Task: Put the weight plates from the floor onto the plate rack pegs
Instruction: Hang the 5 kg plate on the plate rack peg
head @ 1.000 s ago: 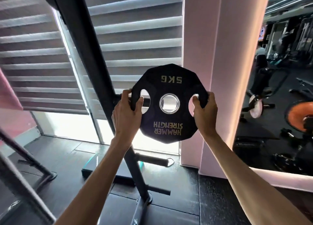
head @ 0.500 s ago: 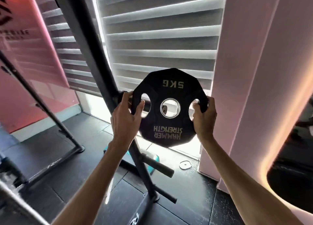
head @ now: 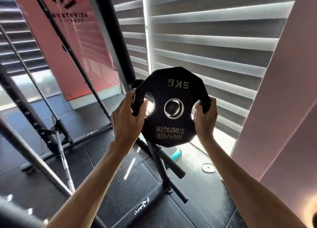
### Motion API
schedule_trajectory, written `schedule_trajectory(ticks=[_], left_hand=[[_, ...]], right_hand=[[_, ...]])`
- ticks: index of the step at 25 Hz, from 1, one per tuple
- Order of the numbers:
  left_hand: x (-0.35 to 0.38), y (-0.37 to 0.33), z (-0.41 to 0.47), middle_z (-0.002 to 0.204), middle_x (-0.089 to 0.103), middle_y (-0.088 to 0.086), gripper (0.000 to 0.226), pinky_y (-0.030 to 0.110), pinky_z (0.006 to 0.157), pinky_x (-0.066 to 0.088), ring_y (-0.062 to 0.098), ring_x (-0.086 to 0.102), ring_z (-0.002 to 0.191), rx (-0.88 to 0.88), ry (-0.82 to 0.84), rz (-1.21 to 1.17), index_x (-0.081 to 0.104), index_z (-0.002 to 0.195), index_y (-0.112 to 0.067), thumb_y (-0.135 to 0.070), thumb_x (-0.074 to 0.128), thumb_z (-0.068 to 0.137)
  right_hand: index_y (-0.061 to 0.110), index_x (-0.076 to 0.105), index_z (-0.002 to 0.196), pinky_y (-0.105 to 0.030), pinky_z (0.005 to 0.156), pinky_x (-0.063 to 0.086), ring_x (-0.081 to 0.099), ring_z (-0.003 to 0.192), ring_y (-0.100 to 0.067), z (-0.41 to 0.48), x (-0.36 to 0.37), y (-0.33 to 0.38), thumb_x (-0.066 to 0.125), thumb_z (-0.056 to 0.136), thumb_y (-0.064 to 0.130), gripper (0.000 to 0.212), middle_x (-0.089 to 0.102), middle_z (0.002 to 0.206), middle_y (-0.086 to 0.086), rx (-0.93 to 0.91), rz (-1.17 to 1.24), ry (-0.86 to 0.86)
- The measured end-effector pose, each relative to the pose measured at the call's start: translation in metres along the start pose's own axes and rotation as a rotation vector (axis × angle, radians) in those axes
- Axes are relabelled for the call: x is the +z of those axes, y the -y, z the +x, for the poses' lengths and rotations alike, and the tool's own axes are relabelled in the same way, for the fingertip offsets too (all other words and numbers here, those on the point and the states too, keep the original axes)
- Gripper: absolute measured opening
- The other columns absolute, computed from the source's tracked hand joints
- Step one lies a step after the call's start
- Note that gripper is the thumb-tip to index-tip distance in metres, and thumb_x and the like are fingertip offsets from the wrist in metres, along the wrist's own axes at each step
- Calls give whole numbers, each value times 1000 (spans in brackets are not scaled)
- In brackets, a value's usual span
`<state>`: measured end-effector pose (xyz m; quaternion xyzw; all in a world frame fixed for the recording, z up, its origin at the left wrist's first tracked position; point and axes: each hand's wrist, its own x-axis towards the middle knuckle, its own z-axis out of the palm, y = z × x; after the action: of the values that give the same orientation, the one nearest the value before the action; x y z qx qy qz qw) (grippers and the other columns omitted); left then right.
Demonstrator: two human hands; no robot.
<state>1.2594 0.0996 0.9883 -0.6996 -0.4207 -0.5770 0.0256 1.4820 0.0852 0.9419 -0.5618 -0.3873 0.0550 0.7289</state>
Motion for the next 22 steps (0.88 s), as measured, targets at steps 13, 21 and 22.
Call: schedule_trajectory(ticks=[13, 21, 22], left_hand=[[18, 8, -4, 86, 71, 9, 26, 24, 67, 52, 15, 64, 73, 261, -172, 8, 52, 117, -13, -29, 60, 98], [29, 36, 16, 97, 71, 15, 32, 28, 69, 54, 22, 68, 80, 328, -197, 101, 58, 109, 0, -30, 55, 100], [30, 44, 22, 99, 71, 15, 30, 29, 70, 54, 23, 68, 84, 320, -191, 130, 55, 110, -2, -30, 55, 101]], right_hand=[[12, 43, 108, -17, 57, 46, 53, 60, 3, 7, 24, -24, 31, 107, 29, 20, 51, 75, 7, 62, 159, 150], [9, 42, 112, -17, 65, 53, 58, 65, 3, 30, 53, -24, 28, 109, 24, 21, 53, 82, 2, 141, 118, 379], [8, 44, 113, -23, 67, 55, 58, 66, -1, 36, 58, -23, 29, 109, 27, 24, 54, 82, 1, 143, 97, 417]])
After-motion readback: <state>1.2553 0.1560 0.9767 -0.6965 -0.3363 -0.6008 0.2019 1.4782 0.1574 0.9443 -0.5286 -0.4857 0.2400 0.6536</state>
